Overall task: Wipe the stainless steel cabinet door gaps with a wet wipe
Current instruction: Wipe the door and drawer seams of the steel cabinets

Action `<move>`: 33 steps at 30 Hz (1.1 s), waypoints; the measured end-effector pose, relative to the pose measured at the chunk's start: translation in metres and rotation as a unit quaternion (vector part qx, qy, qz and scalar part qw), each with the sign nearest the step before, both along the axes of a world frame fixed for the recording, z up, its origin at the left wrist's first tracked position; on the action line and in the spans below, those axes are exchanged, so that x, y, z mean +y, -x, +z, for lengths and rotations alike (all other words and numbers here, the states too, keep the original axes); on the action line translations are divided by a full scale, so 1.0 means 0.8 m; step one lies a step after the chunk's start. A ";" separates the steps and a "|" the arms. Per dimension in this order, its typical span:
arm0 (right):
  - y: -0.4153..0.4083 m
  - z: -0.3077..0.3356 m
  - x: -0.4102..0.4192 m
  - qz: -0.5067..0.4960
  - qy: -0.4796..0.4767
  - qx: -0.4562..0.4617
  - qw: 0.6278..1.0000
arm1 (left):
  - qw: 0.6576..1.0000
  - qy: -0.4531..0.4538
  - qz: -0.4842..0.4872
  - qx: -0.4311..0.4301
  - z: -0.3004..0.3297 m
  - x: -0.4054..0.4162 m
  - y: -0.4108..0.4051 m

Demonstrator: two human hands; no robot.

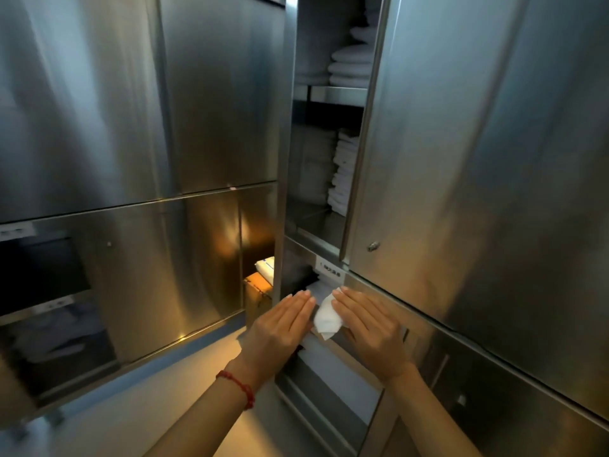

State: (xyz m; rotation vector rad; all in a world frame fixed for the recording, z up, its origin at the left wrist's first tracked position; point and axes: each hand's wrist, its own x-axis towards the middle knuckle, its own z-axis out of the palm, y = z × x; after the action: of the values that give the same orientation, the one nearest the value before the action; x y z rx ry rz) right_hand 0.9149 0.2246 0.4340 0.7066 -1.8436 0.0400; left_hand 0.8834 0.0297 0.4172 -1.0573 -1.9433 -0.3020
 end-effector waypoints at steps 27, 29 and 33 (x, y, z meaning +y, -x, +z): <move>0.135 -0.016 -0.417 0.196 0.039 -0.034 0.979 | 0.952 0.005 0.307 -0.010 -0.017 -0.400 0.023; 0.141 -0.018 -0.453 0.215 0.047 -0.033 0.975 | 0.948 -0.007 0.319 -0.012 -0.019 -0.432 0.020; 0.149 -0.025 -0.520 0.238 0.061 -0.048 0.968 | 0.934 -0.013 0.356 -0.016 -0.021 -0.491 0.012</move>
State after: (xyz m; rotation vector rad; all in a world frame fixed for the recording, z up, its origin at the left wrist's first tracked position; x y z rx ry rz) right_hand 0.7957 -0.1913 0.4140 1.0599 -1.7064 0.5058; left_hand 0.8738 -0.3630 0.4000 -0.2751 -2.1980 0.0645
